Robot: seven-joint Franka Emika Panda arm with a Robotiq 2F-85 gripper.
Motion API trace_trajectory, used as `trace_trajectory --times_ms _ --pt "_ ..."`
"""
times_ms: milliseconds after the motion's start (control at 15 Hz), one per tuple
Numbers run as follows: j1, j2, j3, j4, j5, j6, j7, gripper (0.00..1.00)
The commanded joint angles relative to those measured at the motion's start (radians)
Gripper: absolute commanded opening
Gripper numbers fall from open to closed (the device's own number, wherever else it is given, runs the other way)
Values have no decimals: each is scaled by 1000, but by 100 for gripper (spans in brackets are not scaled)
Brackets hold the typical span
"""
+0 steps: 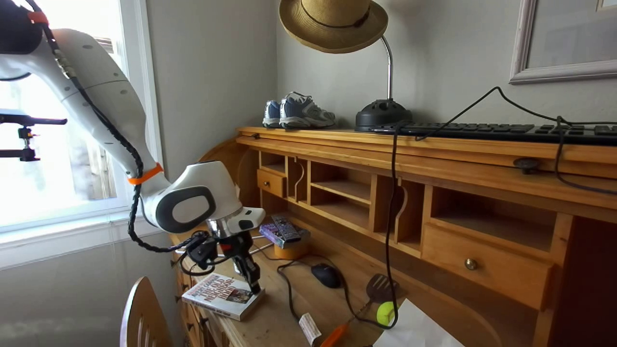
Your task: Move the book slightly backward
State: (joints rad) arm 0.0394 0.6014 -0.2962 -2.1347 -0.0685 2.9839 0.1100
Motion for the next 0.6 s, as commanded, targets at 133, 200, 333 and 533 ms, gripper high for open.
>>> trace_trajectory --times_ms 133,200,333,533 --pt "-10 -16 16 -31 0 -35 1 26" --pt "-6 -27 14 -39 4 -27 9 27" --pt "-20 -60 36 -57 22 -13 12 40" --pt "-21 -126 50 -103 37 5 24 64"
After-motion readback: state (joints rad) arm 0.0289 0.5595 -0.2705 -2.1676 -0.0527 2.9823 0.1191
